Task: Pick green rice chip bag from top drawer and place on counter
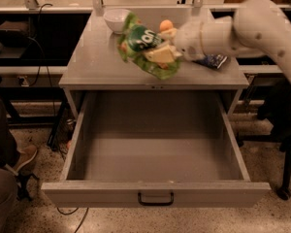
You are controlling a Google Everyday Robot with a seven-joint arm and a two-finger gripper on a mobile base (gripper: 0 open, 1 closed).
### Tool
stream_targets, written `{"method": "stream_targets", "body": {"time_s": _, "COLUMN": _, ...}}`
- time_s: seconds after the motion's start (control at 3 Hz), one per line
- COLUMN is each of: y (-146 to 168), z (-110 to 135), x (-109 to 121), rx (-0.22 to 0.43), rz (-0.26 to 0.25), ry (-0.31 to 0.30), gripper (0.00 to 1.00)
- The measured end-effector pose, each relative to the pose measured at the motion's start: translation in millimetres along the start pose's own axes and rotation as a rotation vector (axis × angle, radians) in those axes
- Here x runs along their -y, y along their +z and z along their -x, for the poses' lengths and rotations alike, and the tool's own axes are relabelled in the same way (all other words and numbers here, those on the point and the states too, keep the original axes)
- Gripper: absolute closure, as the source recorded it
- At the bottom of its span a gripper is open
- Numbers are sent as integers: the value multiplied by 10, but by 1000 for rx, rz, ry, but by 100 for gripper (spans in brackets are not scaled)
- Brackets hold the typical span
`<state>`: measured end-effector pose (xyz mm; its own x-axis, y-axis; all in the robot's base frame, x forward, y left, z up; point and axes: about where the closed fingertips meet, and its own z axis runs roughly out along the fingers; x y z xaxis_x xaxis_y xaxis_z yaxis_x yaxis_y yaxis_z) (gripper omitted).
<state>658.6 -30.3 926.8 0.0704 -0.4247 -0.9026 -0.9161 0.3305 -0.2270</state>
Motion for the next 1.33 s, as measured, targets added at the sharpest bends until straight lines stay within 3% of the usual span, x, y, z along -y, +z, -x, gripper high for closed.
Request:
{"method": "stream_targets", "body": {"time_s": 0.33, "y": 505, "z": 11, "x": 274, "rx": -61, "rz": 79, "ry": 13, "gripper": 85}}
{"method": "stream_targets", "body": {"time_s": 0.67, "y": 1049, "z": -38, "x": 357, "rx": -129, "rz": 173, "ry": 36, "gripper": 62}}
{"method": "stream_targets", "body": {"time_s": 1.33, "y": 1545, "z": -118, "x": 359, "rx": -176, "rz": 260, "ry": 76, "gripper": 17}}
